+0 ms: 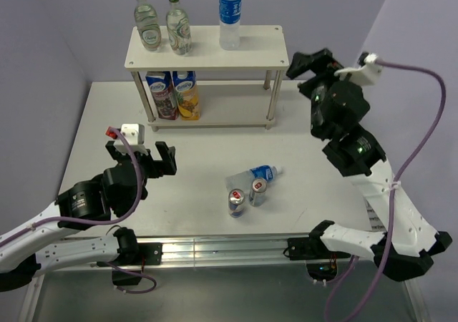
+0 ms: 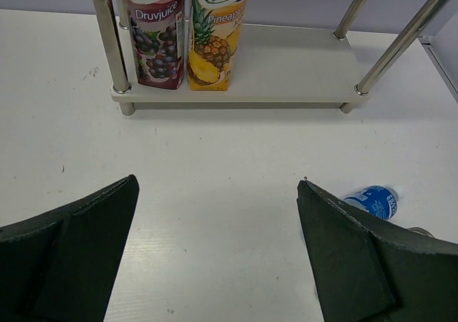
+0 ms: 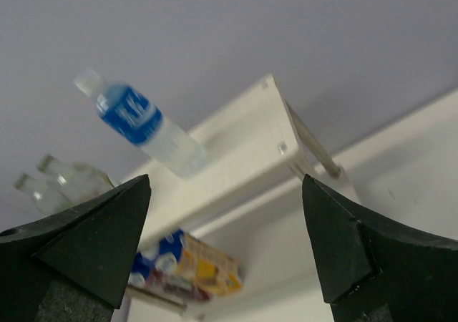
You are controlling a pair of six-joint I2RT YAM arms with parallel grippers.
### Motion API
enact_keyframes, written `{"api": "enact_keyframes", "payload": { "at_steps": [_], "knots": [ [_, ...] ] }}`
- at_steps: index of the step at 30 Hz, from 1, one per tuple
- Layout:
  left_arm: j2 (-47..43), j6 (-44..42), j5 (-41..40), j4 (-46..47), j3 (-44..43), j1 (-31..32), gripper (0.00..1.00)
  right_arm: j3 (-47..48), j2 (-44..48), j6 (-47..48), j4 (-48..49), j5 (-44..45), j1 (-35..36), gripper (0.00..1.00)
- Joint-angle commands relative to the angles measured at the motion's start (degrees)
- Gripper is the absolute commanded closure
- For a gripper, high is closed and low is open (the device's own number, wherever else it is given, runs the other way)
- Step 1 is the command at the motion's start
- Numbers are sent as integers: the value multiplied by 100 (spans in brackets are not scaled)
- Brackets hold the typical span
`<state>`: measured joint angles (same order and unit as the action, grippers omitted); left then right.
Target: Place and organize the beverage onto the shelf
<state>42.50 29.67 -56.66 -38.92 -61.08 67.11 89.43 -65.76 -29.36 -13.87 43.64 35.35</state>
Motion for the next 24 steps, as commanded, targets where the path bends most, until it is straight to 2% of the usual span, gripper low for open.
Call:
{"api": "enact_keyframes", "payload": {
  "at_steps": [1,6,12,17,24],
  "knots": [
    [-93,-5,146,86,-9,30,1,-1179,27,-1323,-1214,-354,156,7],
    [-119,-67,331,183,0,30,1,-2594,89,-2098,-1942,-856,313,7],
    [-154,-93,481,244,0,39,1,-3720,326,-3127,-2339,-1497,463,7],
    [-216,-93,551,253,8,39,1,-4125,458,-3576,-2647,-1797,569,7],
    [-357,-76,621,279,43,39,2,-4688,213,-3805,-2253,-2218,604,7]
  ]
}}
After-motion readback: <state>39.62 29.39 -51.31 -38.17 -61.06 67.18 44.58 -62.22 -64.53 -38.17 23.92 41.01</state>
